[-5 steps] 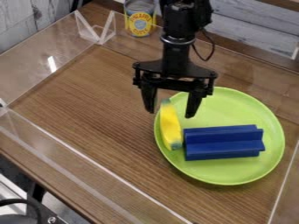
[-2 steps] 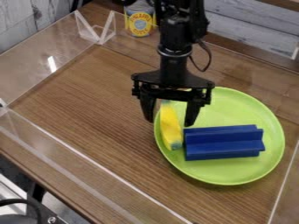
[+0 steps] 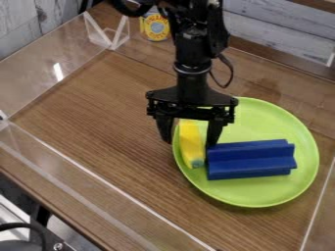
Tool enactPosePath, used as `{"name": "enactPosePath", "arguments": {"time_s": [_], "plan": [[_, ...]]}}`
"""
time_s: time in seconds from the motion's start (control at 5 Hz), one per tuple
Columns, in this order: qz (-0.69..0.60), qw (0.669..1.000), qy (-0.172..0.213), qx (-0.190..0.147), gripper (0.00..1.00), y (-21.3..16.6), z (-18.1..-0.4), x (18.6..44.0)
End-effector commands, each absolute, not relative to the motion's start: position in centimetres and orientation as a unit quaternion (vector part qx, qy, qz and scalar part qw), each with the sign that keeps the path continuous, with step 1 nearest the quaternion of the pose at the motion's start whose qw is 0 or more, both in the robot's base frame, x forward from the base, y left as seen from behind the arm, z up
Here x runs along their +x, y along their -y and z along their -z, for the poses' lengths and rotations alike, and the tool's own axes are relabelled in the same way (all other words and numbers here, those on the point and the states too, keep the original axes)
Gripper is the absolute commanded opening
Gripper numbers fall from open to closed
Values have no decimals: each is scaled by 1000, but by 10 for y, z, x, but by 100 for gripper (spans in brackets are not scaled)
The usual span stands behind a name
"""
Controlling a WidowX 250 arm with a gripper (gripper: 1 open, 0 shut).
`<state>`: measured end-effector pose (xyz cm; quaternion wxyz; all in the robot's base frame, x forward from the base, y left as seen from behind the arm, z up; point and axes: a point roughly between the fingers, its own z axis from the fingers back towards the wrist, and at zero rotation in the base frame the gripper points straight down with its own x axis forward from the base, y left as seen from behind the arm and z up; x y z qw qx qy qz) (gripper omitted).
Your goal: Remove the banana from inside the green plate and put it on the table
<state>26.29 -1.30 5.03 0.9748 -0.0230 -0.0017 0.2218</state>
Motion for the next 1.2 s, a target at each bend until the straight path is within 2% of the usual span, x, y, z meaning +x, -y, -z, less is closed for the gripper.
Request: {"name": "enactPosePath", "arguments": {"time_s": [0.0, 0.8, 1.0], "plan": [[-226, 974, 18, -30, 0, 10, -54, 266], [-208, 978, 9, -29, 0, 9, -76, 261], [-205, 978, 13, -37, 0, 9, -90, 262]]}}
